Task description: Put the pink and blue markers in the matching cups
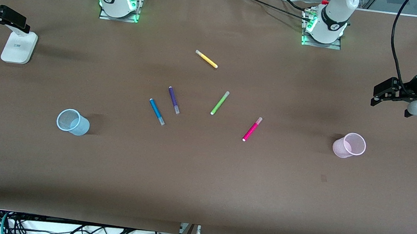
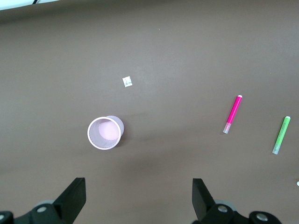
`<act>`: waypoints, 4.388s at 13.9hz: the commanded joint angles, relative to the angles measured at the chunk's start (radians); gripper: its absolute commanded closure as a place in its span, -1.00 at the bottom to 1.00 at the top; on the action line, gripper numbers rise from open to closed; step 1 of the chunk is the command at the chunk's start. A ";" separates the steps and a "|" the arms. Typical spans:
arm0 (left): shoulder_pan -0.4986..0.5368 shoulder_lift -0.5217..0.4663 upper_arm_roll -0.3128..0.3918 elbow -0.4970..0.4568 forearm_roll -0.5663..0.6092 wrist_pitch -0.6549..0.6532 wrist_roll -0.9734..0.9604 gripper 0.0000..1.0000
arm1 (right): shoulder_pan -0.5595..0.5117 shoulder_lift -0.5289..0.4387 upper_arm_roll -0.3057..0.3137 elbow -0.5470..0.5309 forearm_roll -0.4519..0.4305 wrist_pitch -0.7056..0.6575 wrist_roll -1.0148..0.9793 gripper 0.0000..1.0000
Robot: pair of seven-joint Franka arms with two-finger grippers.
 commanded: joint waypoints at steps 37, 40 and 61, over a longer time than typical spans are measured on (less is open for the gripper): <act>-0.292 0.503 -0.165 -0.430 0.303 0.892 -0.456 -0.73 | 0.496 0.739 0.019 -0.028 0.065 0.852 0.030 -1.00; -0.294 0.515 -0.165 -0.430 0.303 0.892 -0.470 0.15 | 0.502 0.744 0.019 -0.081 0.065 0.929 0.030 -1.00; -0.032 0.399 -0.113 0.067 0.563 -0.222 0.561 1.00 | 0.446 0.534 -0.080 -0.064 0.066 0.800 -0.393 1.00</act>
